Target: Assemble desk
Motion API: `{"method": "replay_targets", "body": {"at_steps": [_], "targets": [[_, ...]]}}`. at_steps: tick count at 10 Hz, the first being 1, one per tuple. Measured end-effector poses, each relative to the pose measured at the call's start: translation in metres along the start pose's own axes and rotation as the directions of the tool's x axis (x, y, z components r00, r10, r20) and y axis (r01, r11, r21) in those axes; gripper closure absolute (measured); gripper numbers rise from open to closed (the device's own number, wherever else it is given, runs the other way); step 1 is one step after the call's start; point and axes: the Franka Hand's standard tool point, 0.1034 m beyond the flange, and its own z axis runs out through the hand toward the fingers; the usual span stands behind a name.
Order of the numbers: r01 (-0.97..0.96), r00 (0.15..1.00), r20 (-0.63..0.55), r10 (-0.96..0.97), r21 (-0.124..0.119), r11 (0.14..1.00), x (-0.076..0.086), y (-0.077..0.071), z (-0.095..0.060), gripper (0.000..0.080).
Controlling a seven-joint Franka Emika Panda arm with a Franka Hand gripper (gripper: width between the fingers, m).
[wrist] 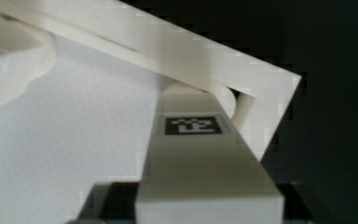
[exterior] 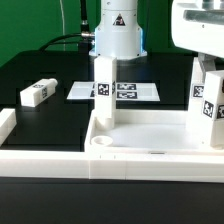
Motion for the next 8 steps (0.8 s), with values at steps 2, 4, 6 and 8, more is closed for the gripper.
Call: {"method": "replay_targets", "body": {"at_steps": [2,4,6,8], "targets": [[-0.137,0.991,0.011,0.136,0.004,0.991,-0.0003,-0.0004,0.0002,0.0509],[-0.273,0.962,0.021,0.273,0.005,0.962,-0.0002,-0.0011,0.0003,0.0509],[-0.268,0.963,0.021,0.268,0.005,0.963,-0.0003,-0.0008,0.0009,0.0509],[-0.193,0.981,0.022,0.193,-0.007,0.981,-0.0011,-0.0004,0.0012,0.0212]]}}
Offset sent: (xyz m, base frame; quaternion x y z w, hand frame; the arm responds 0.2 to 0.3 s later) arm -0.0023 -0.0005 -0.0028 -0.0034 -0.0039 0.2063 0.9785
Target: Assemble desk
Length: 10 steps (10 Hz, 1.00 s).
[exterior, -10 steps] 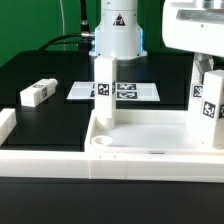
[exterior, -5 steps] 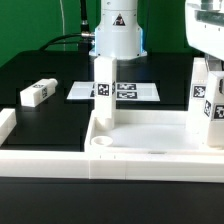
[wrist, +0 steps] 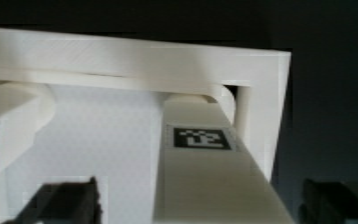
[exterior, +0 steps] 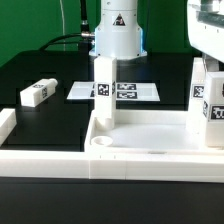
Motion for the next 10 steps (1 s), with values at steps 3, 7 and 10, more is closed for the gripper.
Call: {"method": "replay_targets", "body": {"at_steps": [3,7,10], "targets": [[0.196,0.981,0.001,-0.196,-0.002,0.981,-0.0004,-0.0004,0.0002,0.0154],[0.509,0.861,-0.003,-0.509,-0.03,0.86,0.0008,0.0025,0.0011,0.0151],[0.724,0.687,-0.015,-0.726,-0.072,0.686,0.0025,0.0031,0.0012,0.0151]]}}
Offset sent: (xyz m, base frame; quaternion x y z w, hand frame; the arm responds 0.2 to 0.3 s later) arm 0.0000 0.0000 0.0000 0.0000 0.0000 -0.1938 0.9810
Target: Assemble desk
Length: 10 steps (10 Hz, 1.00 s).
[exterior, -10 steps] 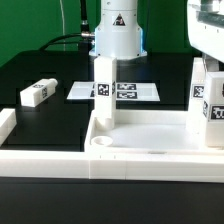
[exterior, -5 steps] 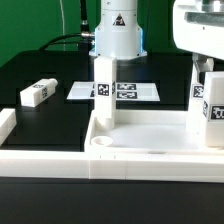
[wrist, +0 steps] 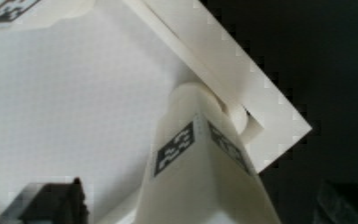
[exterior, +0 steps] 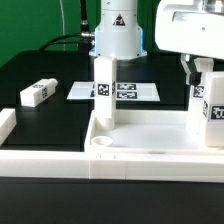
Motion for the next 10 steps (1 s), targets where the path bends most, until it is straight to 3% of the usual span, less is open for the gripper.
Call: {"method": "replay_targets", "body": {"at_steps": [4,9,10], "targets": [[0.331,0.943,-0.003,-0.331,-0.008,0.943,0.0008,0.0008,0.0001,0.0151],[0.522,0.853,-0.003,-0.522,-0.009,0.853,-0.0009,-0.0013,-0.0003,0.0151],[0.511,0.859,-0.003,-0.511,-0.01,0.859,-0.0012,-0.0011,0.0002,0.0293]]}}
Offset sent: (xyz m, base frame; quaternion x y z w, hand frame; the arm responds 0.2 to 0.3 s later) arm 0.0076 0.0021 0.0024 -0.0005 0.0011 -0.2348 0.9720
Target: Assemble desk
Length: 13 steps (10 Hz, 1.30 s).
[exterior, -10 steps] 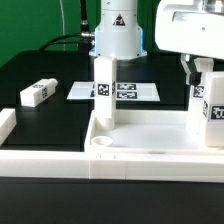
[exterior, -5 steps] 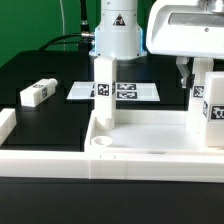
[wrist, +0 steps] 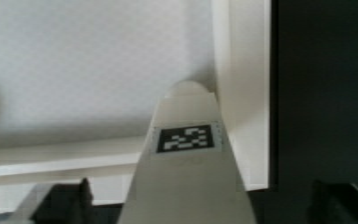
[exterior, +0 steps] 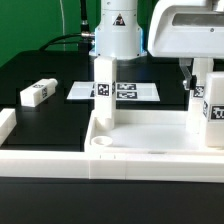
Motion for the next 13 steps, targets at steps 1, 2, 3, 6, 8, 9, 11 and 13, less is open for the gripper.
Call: {"method": "replay_targets", "body": {"at_steps": [1,2,3,6,8,9,11,13], "targets": [[0.0,1.0,0.0,0.0,0.0,1.0,0.0,0.0002,0.0,0.0441],[0.0,1.0,0.0,0.0,0.0,1.0,0.0001,0.0003,0.0,0.0441],[0.0,1.0,0.0,0.0,0.0,1.0,0.0001,0.0003,0.0,0.0511],[-0.103,0.995,0.0,0.103,0.001,0.995,0.0,0.0,0.0,0.0511],[-0.272,0.962,0.001,0.272,0.014,0.962,0.0002,-0.0002,0.0005,0.0511],[-0.378,0.926,0.001,0.378,0.038,0.925,0.001,0.0017,0.0008,0.0511],[-0.569,0.822,0.008,0.57,0.061,0.82,0.0008,0.0018,0.0012,0.0509],[-0.717,0.696,0.024,0.717,0.074,0.693,0.0011,0.0018,0.0014,0.0509]]}}
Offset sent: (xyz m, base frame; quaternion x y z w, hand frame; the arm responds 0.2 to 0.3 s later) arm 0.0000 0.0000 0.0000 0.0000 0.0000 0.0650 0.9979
